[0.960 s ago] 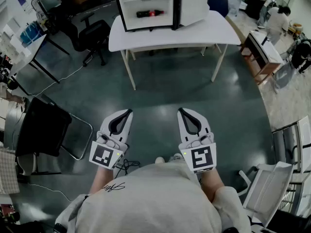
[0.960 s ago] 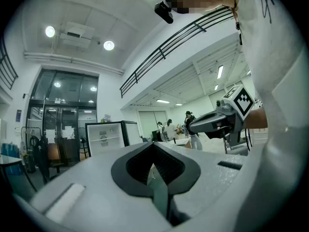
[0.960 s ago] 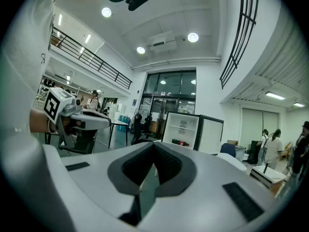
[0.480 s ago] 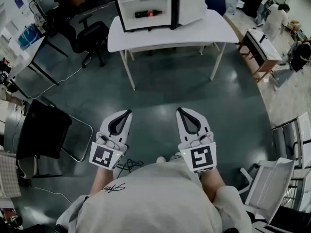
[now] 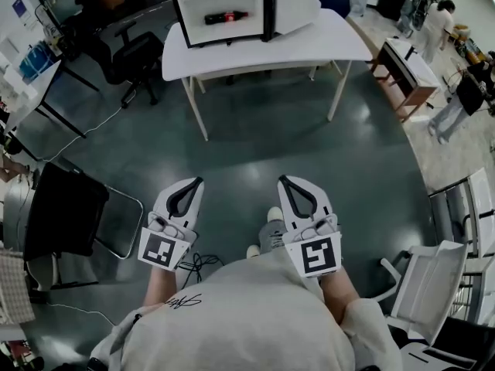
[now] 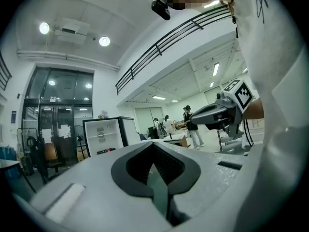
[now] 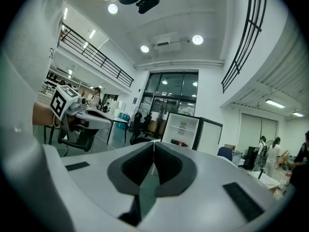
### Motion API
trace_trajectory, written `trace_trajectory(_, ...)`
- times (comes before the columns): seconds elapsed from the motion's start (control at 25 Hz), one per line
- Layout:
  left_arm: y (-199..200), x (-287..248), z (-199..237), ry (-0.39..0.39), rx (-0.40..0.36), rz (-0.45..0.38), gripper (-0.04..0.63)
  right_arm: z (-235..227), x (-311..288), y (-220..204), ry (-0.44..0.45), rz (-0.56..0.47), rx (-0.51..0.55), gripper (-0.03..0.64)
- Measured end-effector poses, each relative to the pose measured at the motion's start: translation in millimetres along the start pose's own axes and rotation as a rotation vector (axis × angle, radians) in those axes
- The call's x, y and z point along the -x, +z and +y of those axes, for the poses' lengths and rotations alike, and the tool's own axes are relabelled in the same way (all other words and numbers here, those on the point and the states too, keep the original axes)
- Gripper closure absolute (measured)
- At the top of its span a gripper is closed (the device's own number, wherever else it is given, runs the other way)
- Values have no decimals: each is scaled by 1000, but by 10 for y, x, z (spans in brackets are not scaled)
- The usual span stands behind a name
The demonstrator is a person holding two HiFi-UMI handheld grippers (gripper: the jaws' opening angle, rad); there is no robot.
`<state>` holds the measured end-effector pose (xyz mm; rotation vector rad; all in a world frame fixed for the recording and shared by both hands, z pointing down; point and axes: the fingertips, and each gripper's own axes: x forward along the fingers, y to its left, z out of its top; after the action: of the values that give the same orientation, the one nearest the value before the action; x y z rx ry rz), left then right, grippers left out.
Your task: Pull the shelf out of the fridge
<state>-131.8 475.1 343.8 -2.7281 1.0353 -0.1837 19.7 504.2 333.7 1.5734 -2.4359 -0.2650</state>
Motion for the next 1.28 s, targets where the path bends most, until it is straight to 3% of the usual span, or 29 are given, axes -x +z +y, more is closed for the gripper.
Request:
trace_trajectory(0.64,131,-272,278,62,-31,-2,591,-304,-362,-11,22,-15,16,604)
trace_trajectory(1.28,-12,-982,804,78,-16,7,591,-839,-1123,-145,30,9,-1,604)
